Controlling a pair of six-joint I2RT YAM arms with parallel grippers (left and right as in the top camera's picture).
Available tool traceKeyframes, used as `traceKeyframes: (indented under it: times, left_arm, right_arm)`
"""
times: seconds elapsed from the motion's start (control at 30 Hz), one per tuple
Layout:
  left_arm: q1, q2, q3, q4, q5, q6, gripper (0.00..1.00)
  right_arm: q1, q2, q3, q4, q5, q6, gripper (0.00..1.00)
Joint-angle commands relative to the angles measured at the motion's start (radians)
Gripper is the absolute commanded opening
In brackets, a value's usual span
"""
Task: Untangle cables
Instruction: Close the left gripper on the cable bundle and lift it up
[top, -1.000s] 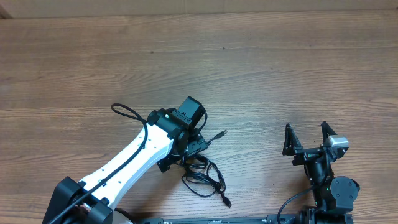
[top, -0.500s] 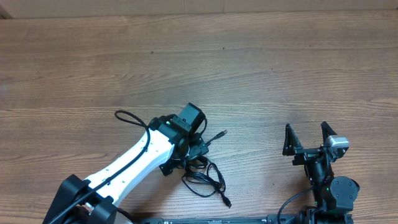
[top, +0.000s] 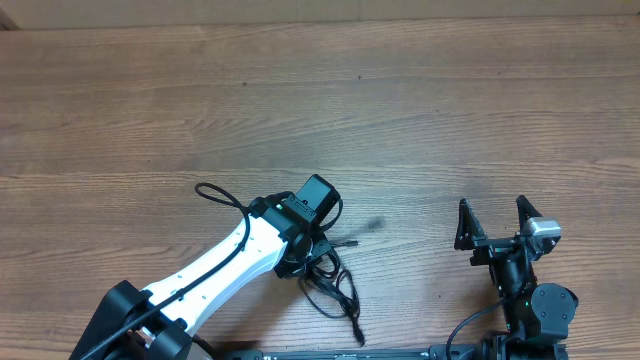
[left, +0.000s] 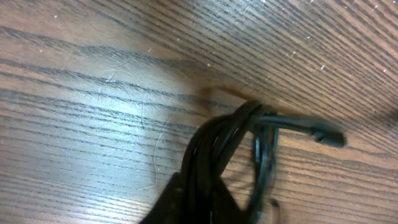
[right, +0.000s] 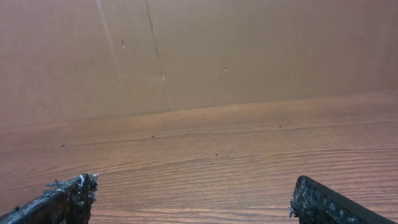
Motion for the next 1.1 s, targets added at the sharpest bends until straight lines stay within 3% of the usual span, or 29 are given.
traceKeyframes:
  times: [0.0, 0.07, 0.2, 0.37, 0.4, 0.53, 0.83, 1.07]
  left_arm:
    - [-0.005, -0.002, -0.007, 0.016, -0.043, 0.018, 0.04]
    - [-0.005, -0.003, 0.0, 0.069, -0.064, 0.095, 0.04]
    - [-0.004, -0.008, 0.095, 0.171, -0.077, 0.36, 0.04]
    - [0.002, -0.026, 0.333, 0.165, -0.155, 0.709, 0.04]
    - [0.002, -0.032, 0.411, 0.164, -0.167, 0.829, 0.04]
    - [0.002, -0.056, 0.569, 0.162, -0.173, 1.004, 0.04]
    - [0.002, -0.151, 0.593, 0.13, -0.237, 1.039, 0.04]
    - [0.002, -0.188, 0.593, 0.09, -0.198, 1.031, 0.04]
  right_arm:
    - [0.003, -0.007, -0.01, 0.006, 0.01, 0.001, 1.0]
    - [0.003, -0.007, -0.01, 0.006, 0.01, 0.0, 1.0]
    - [0.003, -0.007, -0.01, 0.006, 0.01, 0.0, 1.0]
    - [0.003, -0.007, -0.01, 0.006, 0.01, 0.0, 1.0]
    - [0.003, -0.007, -0.01, 0.006, 0.01, 0.001, 1.0]
    - [0.003, -0.007, -0.01, 0.006, 0.01, 0.0, 1.0]
    - [0.003, -0.007, -0.01, 0.006, 0.01, 0.001, 1.0]
    - [0.003, -0.007, -0.01, 0.01, -0.02, 0.0, 1.0]
